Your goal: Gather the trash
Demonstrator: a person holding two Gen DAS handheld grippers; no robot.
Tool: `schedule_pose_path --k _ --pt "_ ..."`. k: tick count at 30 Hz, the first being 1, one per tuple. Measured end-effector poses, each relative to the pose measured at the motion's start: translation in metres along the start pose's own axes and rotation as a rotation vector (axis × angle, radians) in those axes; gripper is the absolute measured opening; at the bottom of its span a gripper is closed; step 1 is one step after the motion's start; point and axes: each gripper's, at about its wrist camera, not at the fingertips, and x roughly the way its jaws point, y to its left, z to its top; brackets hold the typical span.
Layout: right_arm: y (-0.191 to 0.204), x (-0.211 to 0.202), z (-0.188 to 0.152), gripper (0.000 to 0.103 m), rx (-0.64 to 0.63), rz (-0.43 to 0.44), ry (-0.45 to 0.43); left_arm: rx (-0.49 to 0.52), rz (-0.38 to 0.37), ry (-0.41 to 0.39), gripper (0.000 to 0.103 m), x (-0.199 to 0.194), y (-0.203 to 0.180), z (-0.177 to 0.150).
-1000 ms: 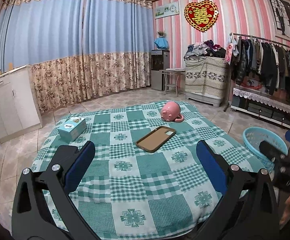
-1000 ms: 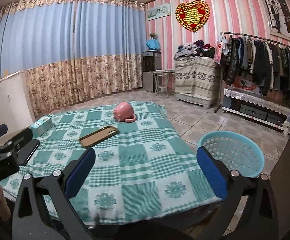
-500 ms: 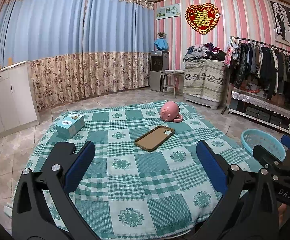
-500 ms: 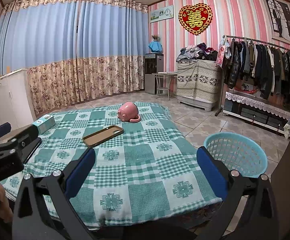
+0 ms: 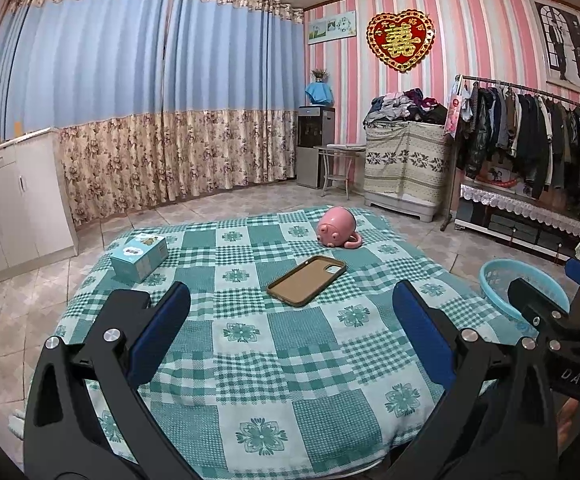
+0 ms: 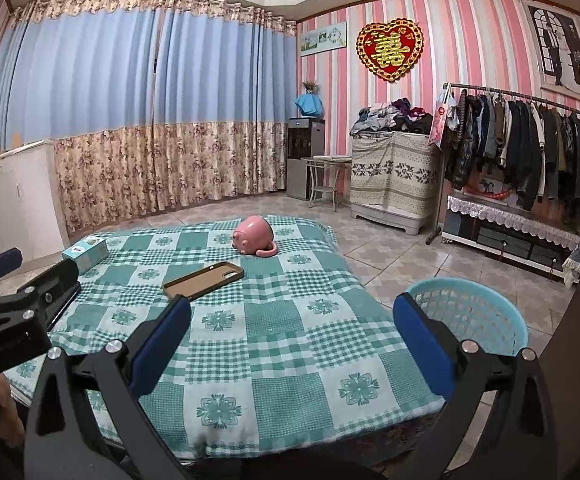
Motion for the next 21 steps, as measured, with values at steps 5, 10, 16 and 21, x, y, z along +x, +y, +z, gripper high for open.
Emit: schedule_pose_path --k 5,10,16,21 --pt "-0.0016 -0.0002 0.0008 0.099 0.008 0.002 -0.003 0.005 0.008 -0.014 0.098 -0.0031 -0.0015 0.0002" --pt "-0.0015 0.0001 0.0014 0.099 0.006 0.003 -0.006 0.017 0.014 -0.021 0.098 -0.0051 -0.0040 0.0000" --pt "-0.0012 0.0007 0.0020 0.099 0.006 0.000 -0.005 0.011 0.012 -0.021 0.098 -0.0063 -0.0021 0.0008" --pt "-0.0012 0.0004 0.0014 0.099 0.006 0.003 -0.006 0.008 0.012 -0.019 0.098 -0.0063 -0.0008 0.0019"
